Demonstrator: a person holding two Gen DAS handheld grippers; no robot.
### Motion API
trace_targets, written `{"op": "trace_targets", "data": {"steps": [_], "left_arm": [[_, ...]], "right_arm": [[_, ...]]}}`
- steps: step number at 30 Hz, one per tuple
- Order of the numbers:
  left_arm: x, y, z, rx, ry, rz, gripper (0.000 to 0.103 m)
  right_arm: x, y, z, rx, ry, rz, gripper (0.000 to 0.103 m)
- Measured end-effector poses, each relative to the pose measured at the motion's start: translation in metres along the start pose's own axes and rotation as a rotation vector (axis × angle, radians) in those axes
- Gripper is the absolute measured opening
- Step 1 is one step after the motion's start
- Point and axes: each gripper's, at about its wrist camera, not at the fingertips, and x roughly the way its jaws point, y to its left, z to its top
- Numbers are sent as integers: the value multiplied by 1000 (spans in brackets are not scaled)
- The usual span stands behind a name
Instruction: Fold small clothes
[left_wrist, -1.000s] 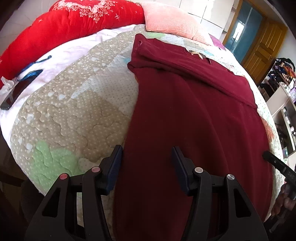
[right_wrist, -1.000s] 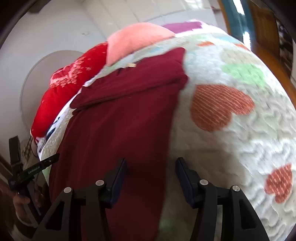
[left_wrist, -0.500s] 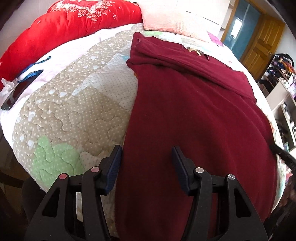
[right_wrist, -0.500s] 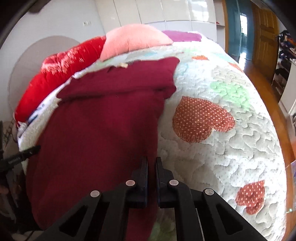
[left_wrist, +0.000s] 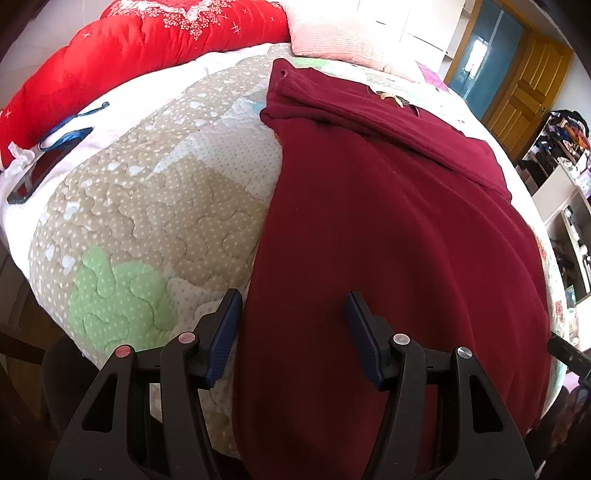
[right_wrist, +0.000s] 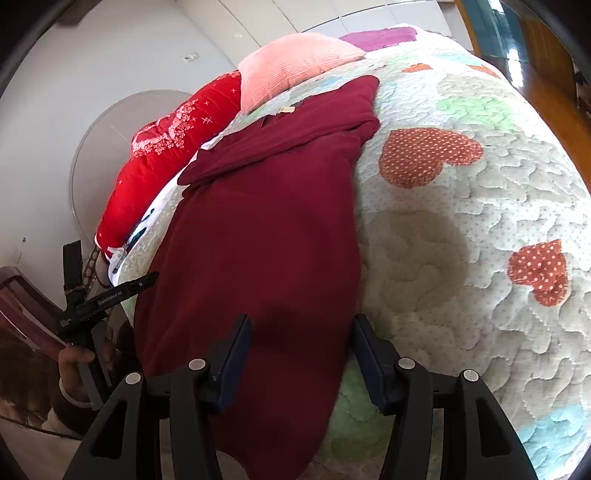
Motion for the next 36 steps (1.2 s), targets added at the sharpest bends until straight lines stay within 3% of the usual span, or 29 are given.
{"op": "trace_targets", "data": {"steps": [14,24,36], "left_arm": [[-9,2,-12,24,14,2,58],[-11,2,-23,29,13,1,60],[-8,0,-26,21,36,-26,72]], "right_arm": [[8,11,-1,-84,51,6,57],[5,6,-12,-96,80,69,58],[13,9,-14,-84,43,149,67]]}}
